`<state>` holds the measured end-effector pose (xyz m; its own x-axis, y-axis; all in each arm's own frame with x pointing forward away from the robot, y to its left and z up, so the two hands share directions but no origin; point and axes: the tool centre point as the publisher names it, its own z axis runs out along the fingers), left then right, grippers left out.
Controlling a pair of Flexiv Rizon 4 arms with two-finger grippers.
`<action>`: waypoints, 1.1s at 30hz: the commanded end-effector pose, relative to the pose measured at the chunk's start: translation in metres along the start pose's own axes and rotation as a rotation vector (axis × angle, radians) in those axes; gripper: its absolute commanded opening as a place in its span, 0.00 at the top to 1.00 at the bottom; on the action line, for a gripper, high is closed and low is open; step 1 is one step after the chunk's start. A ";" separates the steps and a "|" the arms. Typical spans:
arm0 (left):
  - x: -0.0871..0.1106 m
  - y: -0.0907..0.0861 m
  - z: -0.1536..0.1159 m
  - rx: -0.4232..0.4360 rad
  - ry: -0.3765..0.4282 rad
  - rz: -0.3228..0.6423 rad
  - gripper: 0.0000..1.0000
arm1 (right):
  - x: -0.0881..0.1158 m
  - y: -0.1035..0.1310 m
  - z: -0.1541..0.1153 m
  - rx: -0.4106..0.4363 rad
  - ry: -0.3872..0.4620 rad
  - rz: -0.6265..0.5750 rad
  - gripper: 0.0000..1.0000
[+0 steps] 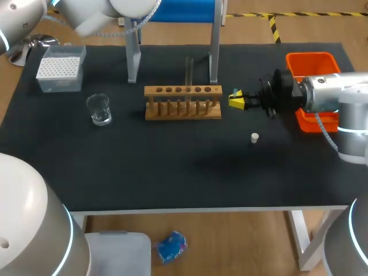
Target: Invert the test tube, pick up the pipette, mount the tip to pipette, aspirate from beaker and dispense into the tube, eject the tip, return the pipette, and cap with the stopper.
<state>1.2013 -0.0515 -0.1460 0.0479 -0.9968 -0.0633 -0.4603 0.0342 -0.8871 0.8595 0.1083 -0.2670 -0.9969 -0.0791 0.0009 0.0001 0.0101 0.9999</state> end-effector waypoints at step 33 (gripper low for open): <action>-0.045 0.003 -0.146 0.087 0.932 0.302 1.00 | 0.001 0.001 -0.001 0.002 -0.001 -0.001 1.00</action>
<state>1.0671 -0.0208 -0.0794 -0.6193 -0.7841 -0.0423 -0.2732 0.2656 -0.9245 0.8595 0.1083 -0.2670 -0.9969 -0.0791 0.0009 0.0001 0.0102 0.9999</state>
